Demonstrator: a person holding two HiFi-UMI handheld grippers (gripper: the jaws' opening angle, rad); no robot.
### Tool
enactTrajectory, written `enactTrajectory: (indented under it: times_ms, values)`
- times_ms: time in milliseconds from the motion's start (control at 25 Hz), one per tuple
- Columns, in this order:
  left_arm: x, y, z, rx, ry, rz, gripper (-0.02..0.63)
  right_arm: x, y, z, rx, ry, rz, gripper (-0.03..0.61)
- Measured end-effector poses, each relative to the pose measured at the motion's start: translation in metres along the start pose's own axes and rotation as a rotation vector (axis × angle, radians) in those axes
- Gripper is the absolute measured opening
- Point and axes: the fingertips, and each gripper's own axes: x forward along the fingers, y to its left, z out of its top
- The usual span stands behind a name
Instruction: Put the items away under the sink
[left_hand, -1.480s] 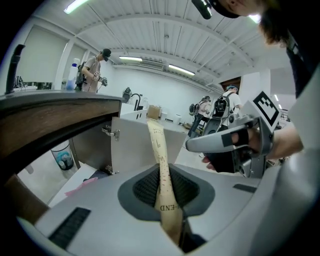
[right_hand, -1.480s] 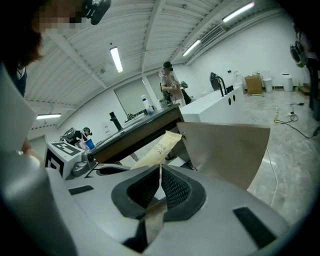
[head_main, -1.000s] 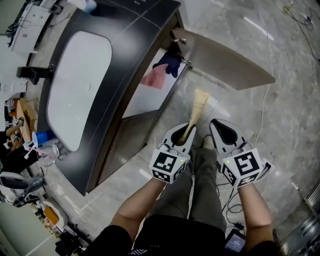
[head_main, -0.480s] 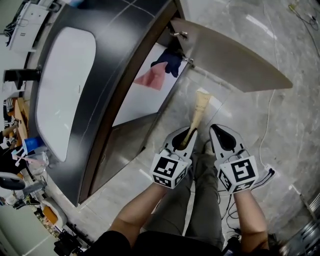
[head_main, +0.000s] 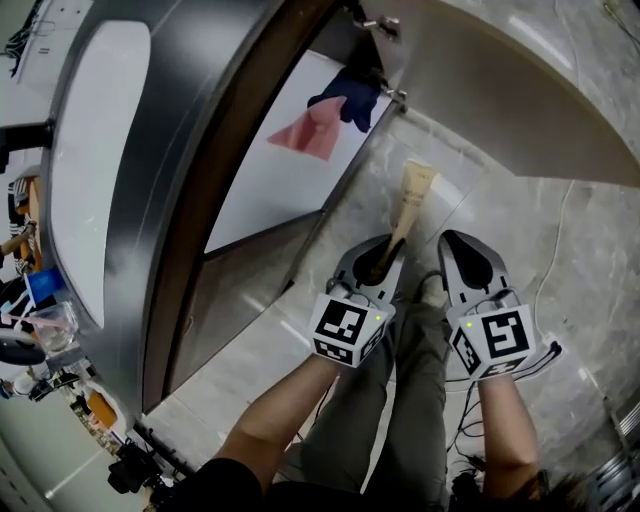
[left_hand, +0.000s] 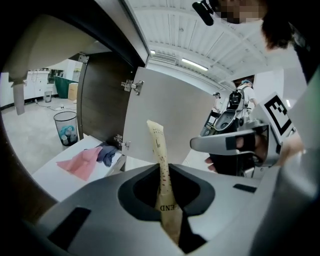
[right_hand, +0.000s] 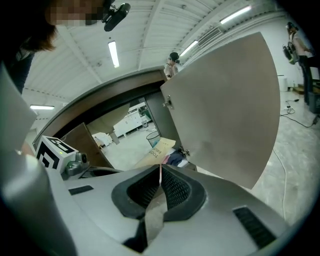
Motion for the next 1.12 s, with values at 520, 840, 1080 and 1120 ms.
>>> enactTrajectory:
  times_ms: [520, 840, 1080, 1120]
  values:
    - [0.036, 0.043, -0.051, -0.08, -0.015, 0.068, 0.043, 0.048, -0.03, -0.055, 0.002, 0.015, -0.008, 0.037]
    - [0.058, 0.06, -0.073, -0.095, -0.022, 0.089, 0.041, 0.081, -0.044, -0.073, -0.039, 0.025, 0.007, 0.037]
    - [0.072, 0.086, -0.085, -0.113, -0.039, 0.128, 0.041, 0.108, -0.051, -0.081, -0.067, 0.018, 0.01, 0.037]
    - [0.074, 0.09, -0.088, -0.119, -0.04, 0.134, 0.041, 0.112, -0.052, -0.084, -0.064, 0.02, 0.011, 0.037]
